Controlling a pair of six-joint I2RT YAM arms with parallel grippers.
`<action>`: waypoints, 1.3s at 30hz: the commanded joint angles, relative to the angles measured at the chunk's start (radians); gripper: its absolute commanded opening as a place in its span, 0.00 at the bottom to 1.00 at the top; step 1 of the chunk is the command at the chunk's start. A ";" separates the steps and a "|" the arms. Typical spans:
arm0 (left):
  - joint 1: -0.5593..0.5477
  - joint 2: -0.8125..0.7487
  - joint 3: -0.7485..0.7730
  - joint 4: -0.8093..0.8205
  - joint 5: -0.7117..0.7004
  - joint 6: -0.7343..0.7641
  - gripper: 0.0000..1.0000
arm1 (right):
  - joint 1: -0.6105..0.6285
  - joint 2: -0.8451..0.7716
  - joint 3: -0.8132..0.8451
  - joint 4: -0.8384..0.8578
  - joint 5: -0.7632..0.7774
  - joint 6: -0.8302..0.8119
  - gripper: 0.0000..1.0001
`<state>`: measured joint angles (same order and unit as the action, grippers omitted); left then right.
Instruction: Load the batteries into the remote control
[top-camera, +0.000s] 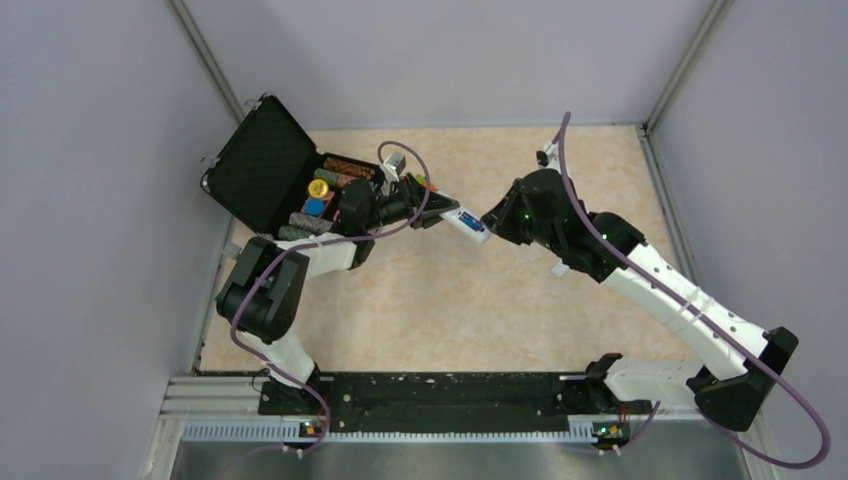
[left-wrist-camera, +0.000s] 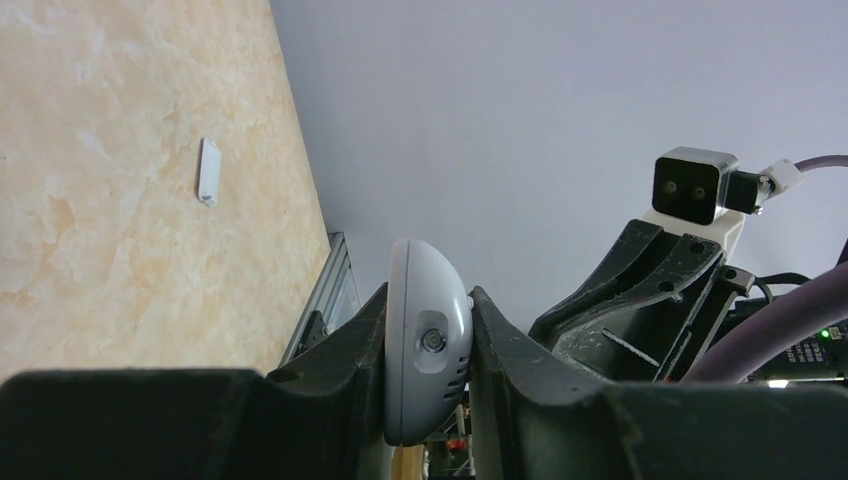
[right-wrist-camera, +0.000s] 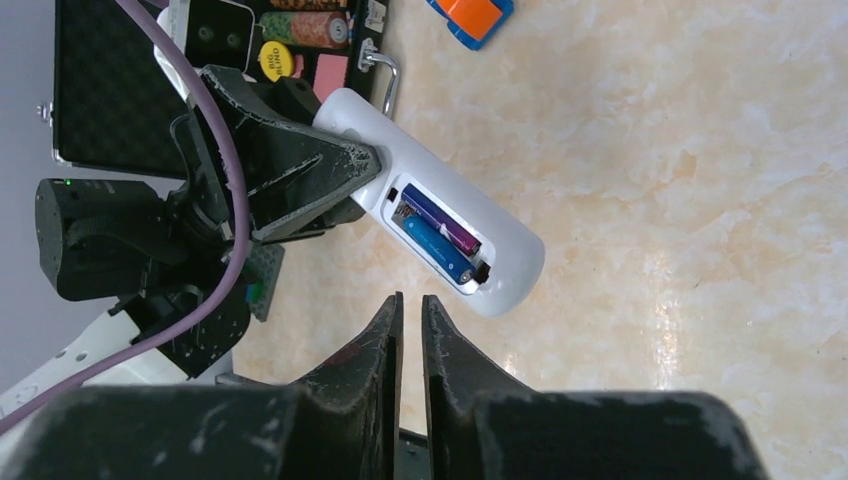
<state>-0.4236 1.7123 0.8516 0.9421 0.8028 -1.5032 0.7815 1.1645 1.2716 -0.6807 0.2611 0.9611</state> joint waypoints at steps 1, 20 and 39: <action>-0.003 -0.051 -0.009 0.086 -0.007 -0.015 0.00 | -0.012 0.013 0.002 0.018 -0.012 0.013 0.14; -0.004 -0.055 -0.017 0.092 0.001 -0.015 0.00 | -0.035 0.040 -0.040 0.037 -0.056 0.037 0.16; -0.004 -0.059 -0.018 0.095 0.011 -0.016 0.00 | -0.053 0.065 -0.063 0.081 -0.114 0.036 0.02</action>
<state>-0.4252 1.7100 0.8394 0.9432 0.8032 -1.5166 0.7406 1.2228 1.2167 -0.6525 0.1703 0.9924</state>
